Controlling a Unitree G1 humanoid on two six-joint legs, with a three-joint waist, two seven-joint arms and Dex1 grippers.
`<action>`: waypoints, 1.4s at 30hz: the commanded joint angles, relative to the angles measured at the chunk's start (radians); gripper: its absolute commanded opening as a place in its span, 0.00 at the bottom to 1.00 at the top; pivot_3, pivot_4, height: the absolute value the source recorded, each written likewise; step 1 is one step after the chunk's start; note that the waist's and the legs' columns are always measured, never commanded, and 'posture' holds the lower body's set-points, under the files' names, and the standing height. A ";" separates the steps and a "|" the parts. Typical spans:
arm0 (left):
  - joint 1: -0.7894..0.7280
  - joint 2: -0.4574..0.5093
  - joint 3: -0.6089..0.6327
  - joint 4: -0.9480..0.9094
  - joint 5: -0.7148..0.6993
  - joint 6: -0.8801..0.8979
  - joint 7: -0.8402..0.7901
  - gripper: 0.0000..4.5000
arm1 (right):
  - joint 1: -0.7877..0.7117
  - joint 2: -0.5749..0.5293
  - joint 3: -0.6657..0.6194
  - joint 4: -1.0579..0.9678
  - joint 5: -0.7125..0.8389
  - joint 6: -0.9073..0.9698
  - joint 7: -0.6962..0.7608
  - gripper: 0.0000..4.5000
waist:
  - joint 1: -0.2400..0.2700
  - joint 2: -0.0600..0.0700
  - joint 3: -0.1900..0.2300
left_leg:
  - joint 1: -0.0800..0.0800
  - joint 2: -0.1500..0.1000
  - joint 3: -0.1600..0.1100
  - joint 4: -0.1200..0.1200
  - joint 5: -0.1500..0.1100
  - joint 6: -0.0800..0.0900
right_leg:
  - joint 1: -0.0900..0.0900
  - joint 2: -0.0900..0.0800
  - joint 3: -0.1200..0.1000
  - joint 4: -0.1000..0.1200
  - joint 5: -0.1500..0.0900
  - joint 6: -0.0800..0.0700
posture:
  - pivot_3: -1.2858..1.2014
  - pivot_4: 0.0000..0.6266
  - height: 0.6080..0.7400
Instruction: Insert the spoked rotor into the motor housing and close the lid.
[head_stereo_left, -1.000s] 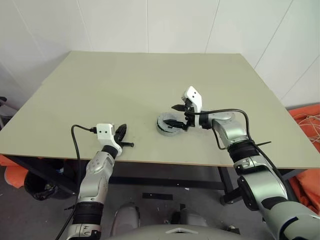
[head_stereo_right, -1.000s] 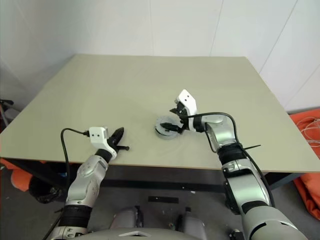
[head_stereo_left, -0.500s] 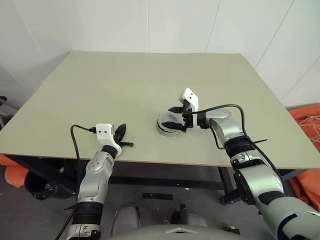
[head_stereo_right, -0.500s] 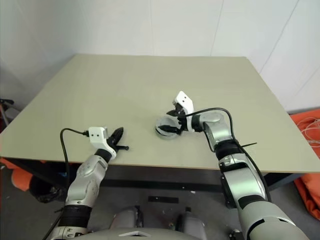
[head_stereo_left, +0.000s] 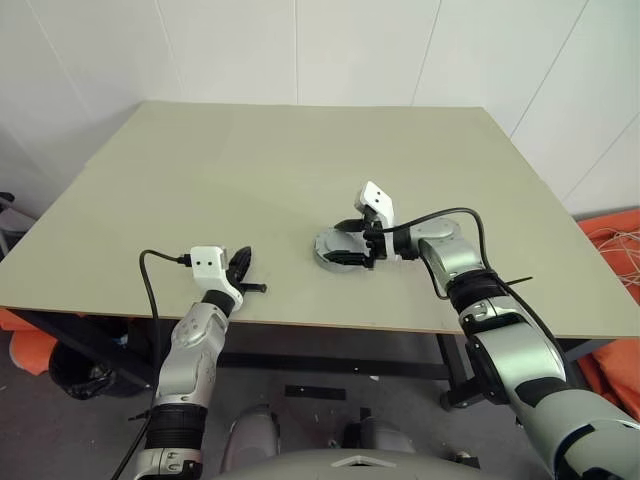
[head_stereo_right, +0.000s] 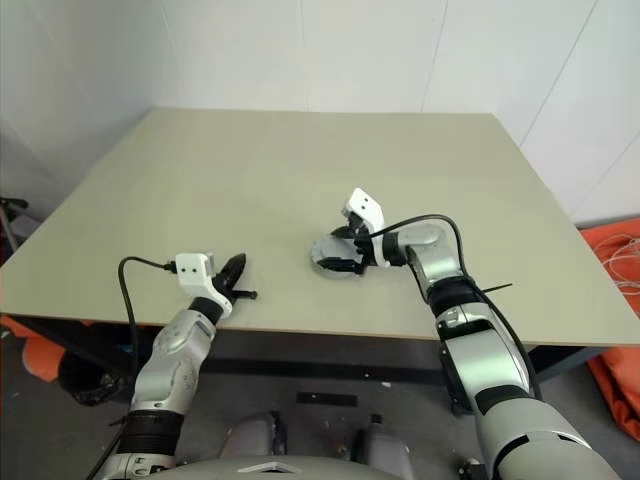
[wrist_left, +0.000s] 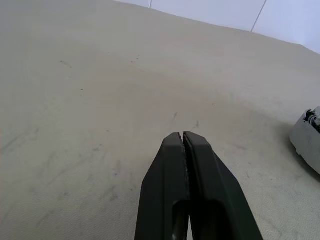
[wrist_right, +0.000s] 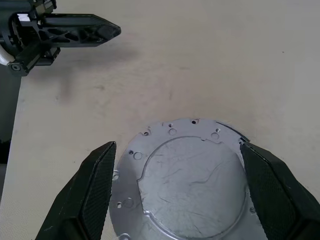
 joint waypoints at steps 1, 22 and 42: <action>-0.005 0.001 0.007 -0.050 -0.011 -0.005 0.000 0.01 | -0.032 0.000 -0.010 0.015 -0.008 -0.038 -0.011 1.00 | 0.000 0.000 0.000 | 0.000 0.000 0.000 0.000 0.000 0.000 | 0.000 0.000 0.000 0.000 0.000 0.000 | 0.52 0.00 1.00; 0.003 0.001 0.007 -0.058 -0.020 0.006 0.002 0.01 | -0.035 0.008 -0.013 0.059 -0.028 -0.073 -0.025 0.71 | 0.000 0.000 0.000 | -0.001 0.000 0.000 0.000 0.000 0.000 | -0.001 0.000 0.000 0.000 0.000 0.000 | 0.52 0.00 1.00; -0.001 0.000 0.000 -0.051 -0.021 0.008 -0.005 0.01 | 0.044 0.005 -0.032 -0.105 0.004 0.012 -0.068 0.71 | 0.000 0.000 0.000 | -0.003 0.000 0.000 0.000 0.000 0.000 | -0.002 0.000 0.000 0.000 0.000 0.000 | 0.52 0.00 1.00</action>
